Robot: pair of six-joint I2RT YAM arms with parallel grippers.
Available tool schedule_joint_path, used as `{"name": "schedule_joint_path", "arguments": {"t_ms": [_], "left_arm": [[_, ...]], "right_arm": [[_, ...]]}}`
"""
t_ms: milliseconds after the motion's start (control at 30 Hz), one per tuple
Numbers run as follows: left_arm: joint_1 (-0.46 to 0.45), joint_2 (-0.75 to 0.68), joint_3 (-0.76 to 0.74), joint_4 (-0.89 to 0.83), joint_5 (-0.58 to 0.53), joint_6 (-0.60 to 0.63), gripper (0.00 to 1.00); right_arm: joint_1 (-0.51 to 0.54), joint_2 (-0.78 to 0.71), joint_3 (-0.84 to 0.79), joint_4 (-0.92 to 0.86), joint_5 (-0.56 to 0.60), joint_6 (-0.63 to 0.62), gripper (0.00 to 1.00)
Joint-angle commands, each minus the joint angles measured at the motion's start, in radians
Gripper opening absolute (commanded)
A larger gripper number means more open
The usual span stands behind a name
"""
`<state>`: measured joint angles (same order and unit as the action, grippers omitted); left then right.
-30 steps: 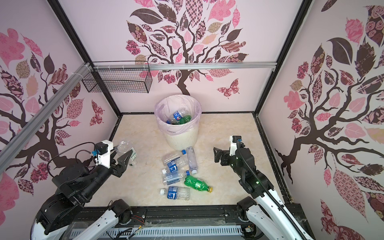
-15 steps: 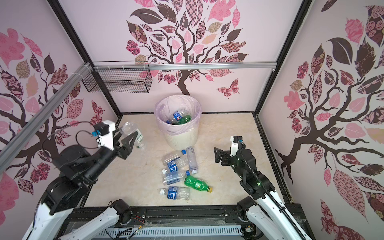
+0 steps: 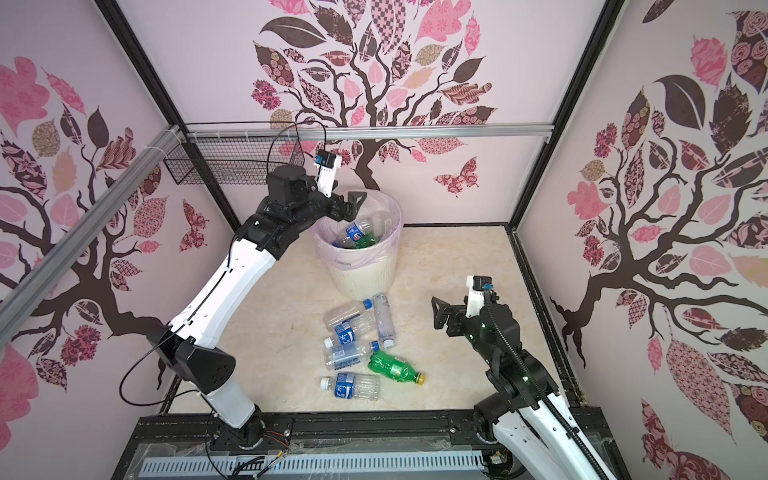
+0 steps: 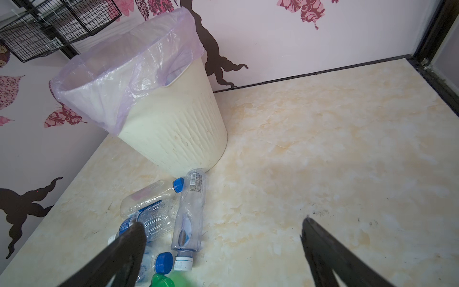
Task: Throw the plastic bottles in the bin
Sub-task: 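Withdraw the left gripper beside the pile while the right gripper reaches toward the bin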
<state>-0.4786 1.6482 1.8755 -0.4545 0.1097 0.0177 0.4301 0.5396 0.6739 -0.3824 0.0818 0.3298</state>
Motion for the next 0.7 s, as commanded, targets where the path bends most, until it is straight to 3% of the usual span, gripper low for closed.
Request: {"name": "schedule_joint_path", "arguments": {"t_ms": [0, 333, 500, 667], "left_arm": [[0.001, -0.189, -0.112, 0.081, -0.02, 0.003, 0.98], [0.009, -0.506, -0.399, -0.076, -0.186, 0.078, 0.98], [0.011, -0.652, -0.56, -0.133, -0.275, 0.074, 0.98], [0.011, -0.768, -0.711, -0.17, -0.37, 0.069, 0.98]], "right_arm": [[-0.005, 0.02, 0.019, -0.019, -0.008, -0.025, 1.0], [-0.004, 0.123, 0.059, -0.051, -0.055, -0.041, 1.0], [-0.004, 0.194, 0.116, -0.11, -0.034, -0.054, 1.0], [-0.005, 0.244, 0.146, -0.132, -0.091, -0.062, 1.0]]}}
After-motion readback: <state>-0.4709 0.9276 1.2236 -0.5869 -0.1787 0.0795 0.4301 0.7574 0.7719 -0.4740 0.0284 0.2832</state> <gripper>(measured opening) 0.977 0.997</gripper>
